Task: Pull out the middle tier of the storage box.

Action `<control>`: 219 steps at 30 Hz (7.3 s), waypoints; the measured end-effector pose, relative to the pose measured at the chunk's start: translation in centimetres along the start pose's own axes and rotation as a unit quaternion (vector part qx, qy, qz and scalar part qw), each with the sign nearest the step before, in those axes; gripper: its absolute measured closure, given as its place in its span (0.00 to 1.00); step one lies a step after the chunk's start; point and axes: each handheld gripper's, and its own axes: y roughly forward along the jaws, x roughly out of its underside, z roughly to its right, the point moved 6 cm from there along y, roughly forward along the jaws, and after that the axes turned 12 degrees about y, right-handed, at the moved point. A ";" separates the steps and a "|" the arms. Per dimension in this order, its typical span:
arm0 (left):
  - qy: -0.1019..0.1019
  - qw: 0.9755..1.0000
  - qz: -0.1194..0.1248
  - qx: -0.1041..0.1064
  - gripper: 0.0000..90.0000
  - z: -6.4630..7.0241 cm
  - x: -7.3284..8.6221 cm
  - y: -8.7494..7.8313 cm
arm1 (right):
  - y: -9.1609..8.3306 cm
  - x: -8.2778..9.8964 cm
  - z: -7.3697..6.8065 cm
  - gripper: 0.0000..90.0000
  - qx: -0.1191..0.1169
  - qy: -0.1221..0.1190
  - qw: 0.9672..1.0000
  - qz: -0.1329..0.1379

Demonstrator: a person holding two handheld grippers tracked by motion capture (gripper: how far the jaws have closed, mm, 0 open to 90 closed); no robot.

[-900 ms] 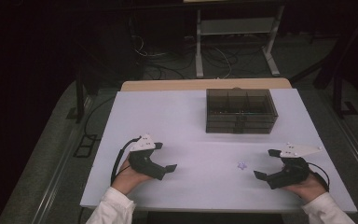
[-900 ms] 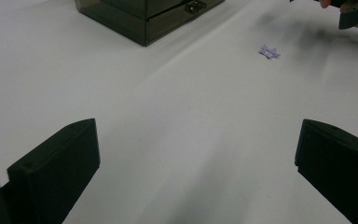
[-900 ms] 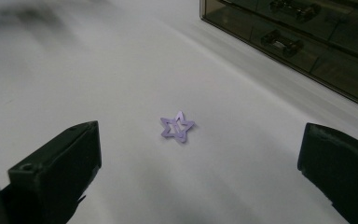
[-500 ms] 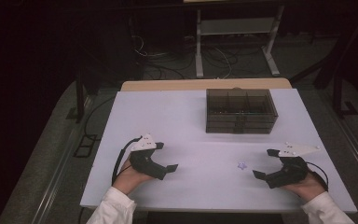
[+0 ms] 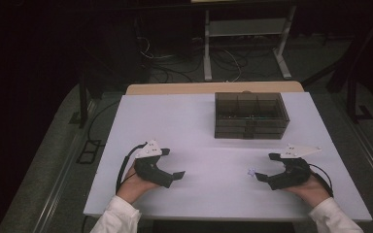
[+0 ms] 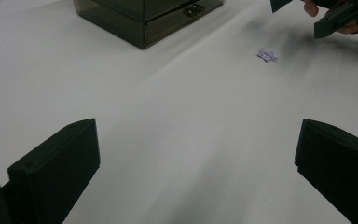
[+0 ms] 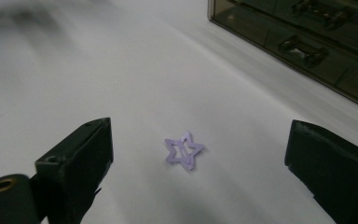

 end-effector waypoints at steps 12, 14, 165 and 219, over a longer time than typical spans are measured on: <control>-0.002 1.000 0.001 0.000 0.00 0.0 0.1 0.0 | 1.9 -0.2 -0.5 0.27 0.011 0.010 1.000 -0.020; -0.003 1.000 0.002 0.001 0.00 -0.1 0.1 0.0 | 2.1 -0.2 -0.5 0.30 0.016 0.016 1.000 -0.021; 0.004 1.000 -0.001 0.012 0.00 0.3 0.1 0.9 | 12.1 -6.0 -8.0 0.70 -0.084 -0.099 0.991 -0.045; 0.002 1.000 -0.001 0.013 0.00 0.2 0.2 0.8 | 12.7 -6.4 -7.8 0.44 -0.089 -0.082 0.992 -0.044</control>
